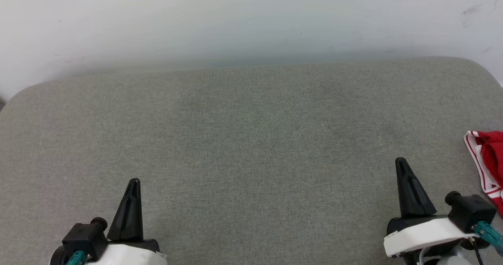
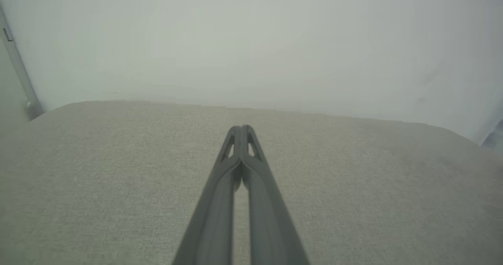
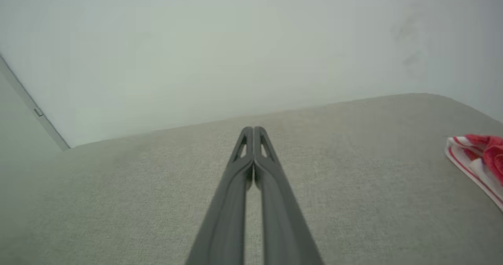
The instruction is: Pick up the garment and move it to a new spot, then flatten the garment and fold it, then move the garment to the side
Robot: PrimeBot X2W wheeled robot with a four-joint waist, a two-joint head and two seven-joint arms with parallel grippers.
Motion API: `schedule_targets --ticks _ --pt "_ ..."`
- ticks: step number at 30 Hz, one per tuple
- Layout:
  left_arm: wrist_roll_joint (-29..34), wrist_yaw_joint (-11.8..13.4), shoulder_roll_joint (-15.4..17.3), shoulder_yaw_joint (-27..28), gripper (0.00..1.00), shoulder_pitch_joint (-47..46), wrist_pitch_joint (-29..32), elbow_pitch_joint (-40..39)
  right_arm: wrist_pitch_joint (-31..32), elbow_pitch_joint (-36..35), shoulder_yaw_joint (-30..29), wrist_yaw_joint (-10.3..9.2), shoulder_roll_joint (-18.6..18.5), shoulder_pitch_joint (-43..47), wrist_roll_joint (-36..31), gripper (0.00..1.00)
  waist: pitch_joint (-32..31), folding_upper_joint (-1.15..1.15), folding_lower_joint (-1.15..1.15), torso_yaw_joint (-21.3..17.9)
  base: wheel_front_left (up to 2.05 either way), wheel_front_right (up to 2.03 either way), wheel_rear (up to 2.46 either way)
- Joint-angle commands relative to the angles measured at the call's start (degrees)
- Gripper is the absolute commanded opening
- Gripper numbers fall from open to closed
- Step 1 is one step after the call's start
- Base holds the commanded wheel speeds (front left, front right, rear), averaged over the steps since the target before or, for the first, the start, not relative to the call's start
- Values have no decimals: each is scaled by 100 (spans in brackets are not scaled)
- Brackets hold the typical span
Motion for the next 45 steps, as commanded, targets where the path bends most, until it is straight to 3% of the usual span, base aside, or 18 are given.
schedule_targets --ticks 1,21,45 --pt "-335 -5 27 21 0 -112 57 -25 59 -61 -15 0 -35 -97 348 0 -4 0 0 2 0 0 0" --pt "-2462 -34 77 51 0 -403 523 391 490 106 -110 -1 -116 -205 2437 0 -44 0 0 22 0 0 0" --pt "-4434 -57 97 105 0 -646 985 746 937 250 -249 -1 -150 -285 4356 0 -93 0 0 45 0 0 0"
